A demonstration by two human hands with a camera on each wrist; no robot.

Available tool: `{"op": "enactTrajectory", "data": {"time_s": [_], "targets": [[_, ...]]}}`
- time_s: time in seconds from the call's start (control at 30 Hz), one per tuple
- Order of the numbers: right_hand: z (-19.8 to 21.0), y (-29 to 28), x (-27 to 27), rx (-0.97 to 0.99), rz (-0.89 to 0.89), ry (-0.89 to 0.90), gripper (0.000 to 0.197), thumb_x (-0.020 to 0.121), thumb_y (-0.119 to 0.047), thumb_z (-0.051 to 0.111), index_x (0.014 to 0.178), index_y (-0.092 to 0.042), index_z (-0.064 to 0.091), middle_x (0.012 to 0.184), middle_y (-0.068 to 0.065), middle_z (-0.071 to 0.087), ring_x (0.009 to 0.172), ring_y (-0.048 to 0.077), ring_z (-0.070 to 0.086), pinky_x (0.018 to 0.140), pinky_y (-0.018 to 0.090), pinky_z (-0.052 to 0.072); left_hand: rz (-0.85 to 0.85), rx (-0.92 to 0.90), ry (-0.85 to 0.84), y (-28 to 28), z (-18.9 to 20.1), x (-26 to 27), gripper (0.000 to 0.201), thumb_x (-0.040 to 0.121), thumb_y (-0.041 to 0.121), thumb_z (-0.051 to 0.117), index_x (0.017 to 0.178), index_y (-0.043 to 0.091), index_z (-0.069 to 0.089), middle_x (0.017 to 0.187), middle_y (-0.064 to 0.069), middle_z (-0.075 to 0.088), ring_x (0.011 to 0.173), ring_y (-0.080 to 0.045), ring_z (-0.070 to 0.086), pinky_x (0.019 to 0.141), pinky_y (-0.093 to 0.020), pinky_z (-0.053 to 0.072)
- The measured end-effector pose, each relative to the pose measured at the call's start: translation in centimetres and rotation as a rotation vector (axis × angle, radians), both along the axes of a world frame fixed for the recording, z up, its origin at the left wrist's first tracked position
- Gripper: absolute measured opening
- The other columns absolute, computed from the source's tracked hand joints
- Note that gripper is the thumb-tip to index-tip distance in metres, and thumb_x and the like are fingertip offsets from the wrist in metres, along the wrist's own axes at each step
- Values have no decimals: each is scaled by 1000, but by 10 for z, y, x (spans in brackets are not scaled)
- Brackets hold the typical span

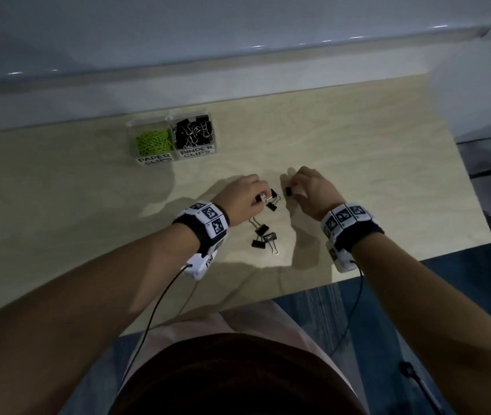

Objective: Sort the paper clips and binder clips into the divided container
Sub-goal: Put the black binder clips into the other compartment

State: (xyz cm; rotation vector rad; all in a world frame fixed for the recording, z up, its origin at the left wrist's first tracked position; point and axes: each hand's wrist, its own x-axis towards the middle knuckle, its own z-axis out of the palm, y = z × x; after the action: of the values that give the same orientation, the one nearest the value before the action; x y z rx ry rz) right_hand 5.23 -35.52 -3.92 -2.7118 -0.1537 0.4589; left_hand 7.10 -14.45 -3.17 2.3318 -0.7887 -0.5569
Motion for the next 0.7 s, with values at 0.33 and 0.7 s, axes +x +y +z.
{"op": "enactTrajectory", "data": {"time_s": [0.33,0.7], "targets": [[-4,44,-38,247,38,-179,25,74,-25,52,87,-7,65,86,11,64,75,30,58,60,33,50,-387,158,-241,11,-21,-42,20,84,19,60,102,17,70,106,-3,62,88,-29,58,70,-40,54],[-6,40,-30,172,51,-104,30,65,-10,71,95,-11,65,86,11,63,69,33,61,63,34,53,-105,90,-237,45,1,-24,15,86,18,59,97,10,67,98,-6,59,81,-21,57,71,-31,49]]}}
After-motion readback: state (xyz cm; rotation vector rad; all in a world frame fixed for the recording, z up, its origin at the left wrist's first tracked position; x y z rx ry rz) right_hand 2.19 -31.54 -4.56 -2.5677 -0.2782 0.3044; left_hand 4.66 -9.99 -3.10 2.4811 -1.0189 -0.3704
